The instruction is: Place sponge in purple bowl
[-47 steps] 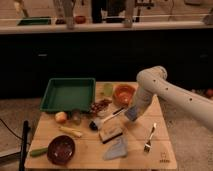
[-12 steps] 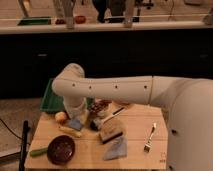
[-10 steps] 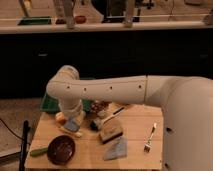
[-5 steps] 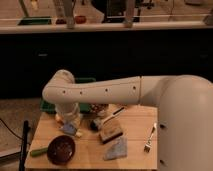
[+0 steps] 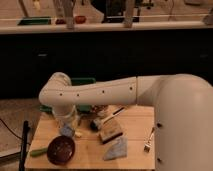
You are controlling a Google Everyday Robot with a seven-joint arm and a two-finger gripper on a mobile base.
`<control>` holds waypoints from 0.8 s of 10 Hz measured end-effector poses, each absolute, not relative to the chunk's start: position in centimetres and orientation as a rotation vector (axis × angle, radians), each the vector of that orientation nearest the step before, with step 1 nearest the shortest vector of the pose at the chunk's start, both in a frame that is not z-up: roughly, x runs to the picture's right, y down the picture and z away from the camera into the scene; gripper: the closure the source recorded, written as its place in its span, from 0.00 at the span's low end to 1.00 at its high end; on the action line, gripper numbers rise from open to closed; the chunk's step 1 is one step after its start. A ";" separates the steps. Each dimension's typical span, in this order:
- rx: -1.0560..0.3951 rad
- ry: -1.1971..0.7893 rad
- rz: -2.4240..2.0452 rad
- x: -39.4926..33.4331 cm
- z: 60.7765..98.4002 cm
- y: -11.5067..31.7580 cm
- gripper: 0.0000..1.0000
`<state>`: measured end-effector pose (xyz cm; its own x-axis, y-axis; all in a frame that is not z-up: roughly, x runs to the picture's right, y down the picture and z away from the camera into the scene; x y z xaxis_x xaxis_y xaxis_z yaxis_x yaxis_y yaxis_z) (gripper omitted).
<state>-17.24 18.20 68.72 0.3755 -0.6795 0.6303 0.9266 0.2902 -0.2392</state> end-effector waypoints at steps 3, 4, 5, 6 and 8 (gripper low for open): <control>-0.646 -0.475 -1.123 -18.0 69.0 19.0 0.95; -0.657 -0.483 -1.129 -18.1 68.7 19.3 0.95; -0.668 -0.495 -1.137 -18.3 68.2 19.5 0.95; -0.675 -0.508 -1.146 -18.7 67.8 19.7 0.95; -0.690 -0.550 -1.156 -19.3 67.1 20.2 0.95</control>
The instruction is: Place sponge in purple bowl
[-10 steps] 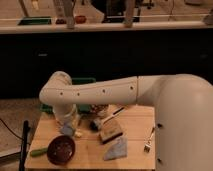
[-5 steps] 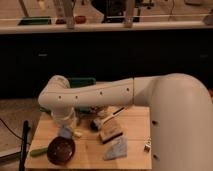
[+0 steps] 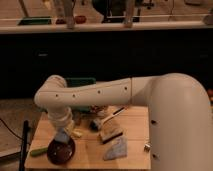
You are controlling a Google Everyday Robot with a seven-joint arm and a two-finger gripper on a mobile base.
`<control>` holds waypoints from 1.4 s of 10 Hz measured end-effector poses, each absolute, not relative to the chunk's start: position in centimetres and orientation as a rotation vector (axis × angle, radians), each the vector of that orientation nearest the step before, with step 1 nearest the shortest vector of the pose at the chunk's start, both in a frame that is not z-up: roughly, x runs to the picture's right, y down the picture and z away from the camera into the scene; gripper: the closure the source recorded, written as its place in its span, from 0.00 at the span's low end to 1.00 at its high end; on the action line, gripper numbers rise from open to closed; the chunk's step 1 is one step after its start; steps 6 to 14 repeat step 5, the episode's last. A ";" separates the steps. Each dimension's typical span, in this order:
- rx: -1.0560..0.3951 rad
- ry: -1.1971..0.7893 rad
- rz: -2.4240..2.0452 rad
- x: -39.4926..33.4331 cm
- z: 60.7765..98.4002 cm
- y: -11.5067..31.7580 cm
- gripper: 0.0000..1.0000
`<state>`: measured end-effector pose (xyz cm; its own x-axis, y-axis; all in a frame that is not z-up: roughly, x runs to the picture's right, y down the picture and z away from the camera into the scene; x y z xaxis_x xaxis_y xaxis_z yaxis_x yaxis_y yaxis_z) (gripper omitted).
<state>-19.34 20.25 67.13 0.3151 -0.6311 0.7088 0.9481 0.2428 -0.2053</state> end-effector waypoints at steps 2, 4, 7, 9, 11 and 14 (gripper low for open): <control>-0.701 -0.587 -1.165 -19.8 66.6 20.9 0.95; -0.713 -0.636 -1.164 -20.4 66.0 21.8 0.95; -0.725 -0.658 -1.162 -20.5 65.6 22.4 0.95; -0.725 -0.658 -1.162 -20.5 65.6 22.4 0.95; -0.725 -0.658 -1.162 -20.5 65.6 22.4 0.95; -0.725 -0.658 -1.162 -20.5 65.6 22.4 0.95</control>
